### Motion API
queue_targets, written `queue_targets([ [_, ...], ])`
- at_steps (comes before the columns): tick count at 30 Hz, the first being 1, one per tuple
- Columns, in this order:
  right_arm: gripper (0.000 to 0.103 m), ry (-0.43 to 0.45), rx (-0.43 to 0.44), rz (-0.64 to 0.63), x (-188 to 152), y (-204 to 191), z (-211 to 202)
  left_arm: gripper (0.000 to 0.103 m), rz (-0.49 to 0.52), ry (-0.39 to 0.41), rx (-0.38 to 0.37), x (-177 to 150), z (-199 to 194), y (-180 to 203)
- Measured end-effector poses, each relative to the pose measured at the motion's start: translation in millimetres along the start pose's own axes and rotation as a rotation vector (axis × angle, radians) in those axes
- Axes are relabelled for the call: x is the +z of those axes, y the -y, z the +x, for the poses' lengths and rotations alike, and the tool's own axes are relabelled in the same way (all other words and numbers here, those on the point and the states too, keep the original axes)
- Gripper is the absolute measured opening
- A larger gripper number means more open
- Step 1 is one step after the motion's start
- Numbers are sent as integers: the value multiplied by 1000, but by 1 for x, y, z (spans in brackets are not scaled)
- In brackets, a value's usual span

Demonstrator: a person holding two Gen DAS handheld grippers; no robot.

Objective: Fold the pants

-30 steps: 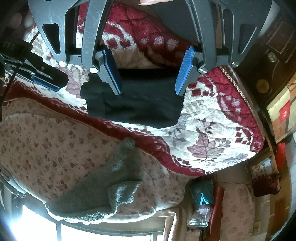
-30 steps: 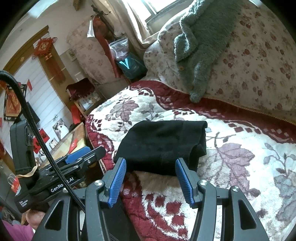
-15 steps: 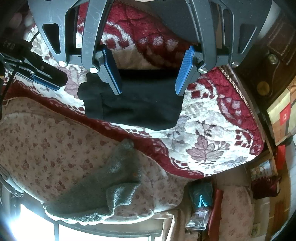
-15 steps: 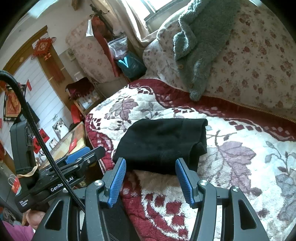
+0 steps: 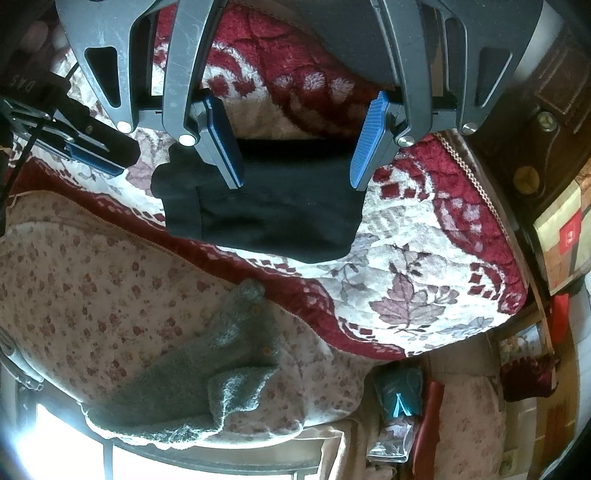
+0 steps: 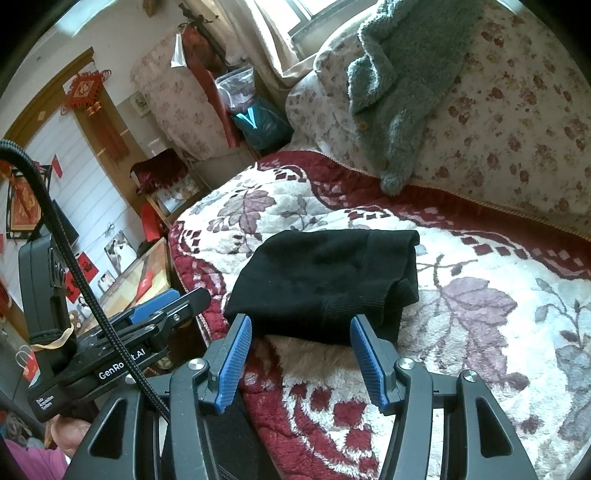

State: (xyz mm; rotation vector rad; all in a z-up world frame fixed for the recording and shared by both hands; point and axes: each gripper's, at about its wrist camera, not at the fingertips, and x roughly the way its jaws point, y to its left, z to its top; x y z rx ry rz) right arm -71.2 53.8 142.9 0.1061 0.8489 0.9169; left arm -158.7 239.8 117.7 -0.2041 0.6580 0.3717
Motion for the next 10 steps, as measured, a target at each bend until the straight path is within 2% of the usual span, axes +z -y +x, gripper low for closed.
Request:
queue_targets([
  [10,54,-6,4,6,-3,3,2,60,10,20,25,-2,0,5],
])
